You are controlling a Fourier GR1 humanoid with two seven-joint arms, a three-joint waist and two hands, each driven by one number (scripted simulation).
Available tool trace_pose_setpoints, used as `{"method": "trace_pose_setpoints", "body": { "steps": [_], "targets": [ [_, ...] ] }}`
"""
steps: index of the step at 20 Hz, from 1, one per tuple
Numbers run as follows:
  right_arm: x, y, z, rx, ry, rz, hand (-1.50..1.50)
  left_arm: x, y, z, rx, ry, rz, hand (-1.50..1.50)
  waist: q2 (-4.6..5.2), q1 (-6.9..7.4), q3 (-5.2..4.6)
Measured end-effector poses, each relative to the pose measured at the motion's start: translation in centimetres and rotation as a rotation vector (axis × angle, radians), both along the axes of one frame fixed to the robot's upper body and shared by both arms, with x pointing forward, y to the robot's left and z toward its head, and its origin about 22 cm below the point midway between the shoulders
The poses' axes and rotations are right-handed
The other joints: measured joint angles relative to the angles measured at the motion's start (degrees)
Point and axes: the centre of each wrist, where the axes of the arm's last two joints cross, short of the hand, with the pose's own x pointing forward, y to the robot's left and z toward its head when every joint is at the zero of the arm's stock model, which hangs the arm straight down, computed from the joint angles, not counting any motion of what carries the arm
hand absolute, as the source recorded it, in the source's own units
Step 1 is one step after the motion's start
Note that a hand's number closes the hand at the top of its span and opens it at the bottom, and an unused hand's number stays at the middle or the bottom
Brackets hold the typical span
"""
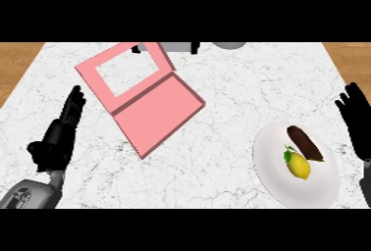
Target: Pick the lemon from the plate and place it in the cardboard box
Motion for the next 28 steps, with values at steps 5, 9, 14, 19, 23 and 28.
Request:
{"method": "trace_pose_setpoints", "body": {
  "steps": [5,9,14,19,23,28],
  "targets": [
    [0.3,1.1,0.8,0.003,-0.071,0.353,-1.5,-0.3,3.5,-0.1,0.113,0.049,0.094,0.0,1.7,0.95,1.02],
    [1.1,1.7,5.2,-0.302,-0.188,0.659,-1.5,-0.8,5.3,-0.8,0.186,0.115,0.135,0.0,1.61,2.6,0.9],
    [-0.6,-0.2,1.8,-0.323,-0.239,0.917,-1.5,-1.1,6.9,-1.0,0.23,0.172,0.184,0.0,2.95,1.86,1.57],
    [-1.0,-3.4,0.2,-0.313,-0.317,1.001,-1.5,-0.7,7.2,-0.7,0.243,0.194,0.196,0.0,3.31,1.79,1.72],
    [-0.2,-5.1,1.2,-0.527,-0.35,1.026,-1.5,-0.2,7.2,-0.4,0.253,0.201,0.193,0.0,3.33,2.27,1.67],
    [0.8,-6.3,2.6,-0.815,-0.3,1.156,-1.5,0.2,7.0,-0.2,0.257,0.206,0.188,0.0,3.27,2.72,1.48]
  ]
}}
